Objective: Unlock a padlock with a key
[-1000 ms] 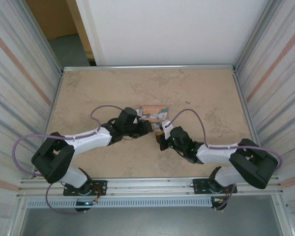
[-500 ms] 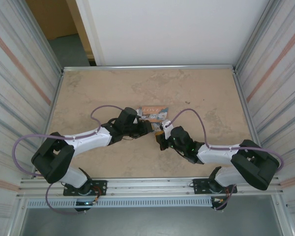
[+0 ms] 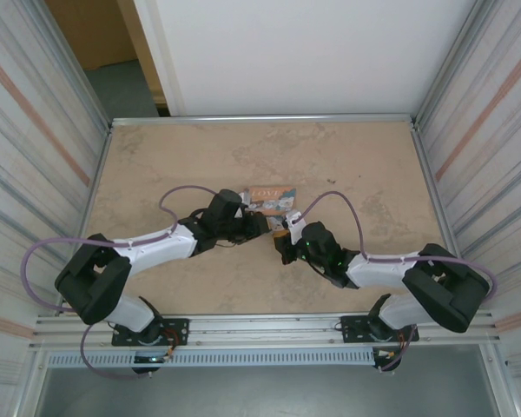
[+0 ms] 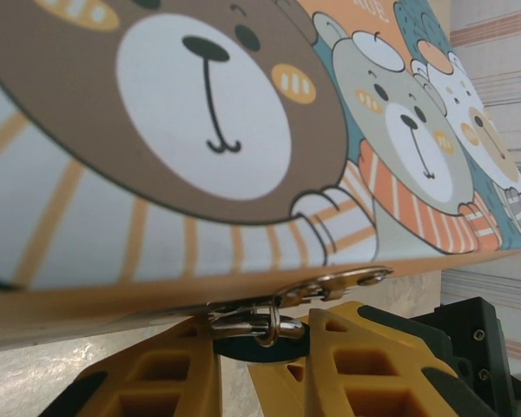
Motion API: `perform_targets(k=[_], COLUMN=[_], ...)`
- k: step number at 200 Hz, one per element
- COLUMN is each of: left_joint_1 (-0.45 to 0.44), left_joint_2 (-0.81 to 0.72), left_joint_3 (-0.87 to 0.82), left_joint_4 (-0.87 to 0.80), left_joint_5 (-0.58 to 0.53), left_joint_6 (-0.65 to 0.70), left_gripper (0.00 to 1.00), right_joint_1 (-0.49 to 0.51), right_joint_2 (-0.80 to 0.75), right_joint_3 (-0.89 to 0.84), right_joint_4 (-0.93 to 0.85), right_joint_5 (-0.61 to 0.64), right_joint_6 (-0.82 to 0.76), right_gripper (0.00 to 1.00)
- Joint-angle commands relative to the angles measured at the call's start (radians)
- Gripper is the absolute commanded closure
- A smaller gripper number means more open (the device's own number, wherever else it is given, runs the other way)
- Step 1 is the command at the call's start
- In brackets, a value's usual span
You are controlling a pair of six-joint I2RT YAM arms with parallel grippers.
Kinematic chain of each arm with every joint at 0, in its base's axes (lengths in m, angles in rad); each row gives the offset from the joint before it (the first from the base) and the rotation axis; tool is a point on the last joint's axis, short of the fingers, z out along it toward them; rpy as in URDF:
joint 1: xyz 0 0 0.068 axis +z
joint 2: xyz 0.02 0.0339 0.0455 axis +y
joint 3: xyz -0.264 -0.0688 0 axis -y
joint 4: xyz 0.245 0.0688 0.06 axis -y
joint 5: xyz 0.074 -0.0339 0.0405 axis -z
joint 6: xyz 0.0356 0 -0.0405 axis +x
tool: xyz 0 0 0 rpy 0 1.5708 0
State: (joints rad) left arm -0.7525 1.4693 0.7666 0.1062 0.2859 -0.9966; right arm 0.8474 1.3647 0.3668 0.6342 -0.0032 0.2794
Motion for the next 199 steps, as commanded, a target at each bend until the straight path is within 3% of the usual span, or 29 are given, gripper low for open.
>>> perform_targets(k=[1,112,199], left_joint_1=[-0.011,-0.012,-0.014], left_joint_2=[-0.061,-0.066,0.002], left_joint_3=[0.018,0.020,-0.009], left_joint_4=[0.045,0.018,0.076], left_joint_5=[0.045,0.079,0.083], left_joint_6=[0.004,0.003,-0.019], left_gripper=[0.88,0.88,0.87], right_joint_1=[-0.011,-0.091,-0.091], right_joint_2=[0.024,0.104,0.143], right_joint_3=[0.067,0.211,0.172], right_joint_4=[0.112,0.156,0.149], right_joint_5=[-0.040,-0.200,-0.193], right_joint_6=[-0.004,-0.042,-0.013], right_gripper=[1.00,1.00,1.00])
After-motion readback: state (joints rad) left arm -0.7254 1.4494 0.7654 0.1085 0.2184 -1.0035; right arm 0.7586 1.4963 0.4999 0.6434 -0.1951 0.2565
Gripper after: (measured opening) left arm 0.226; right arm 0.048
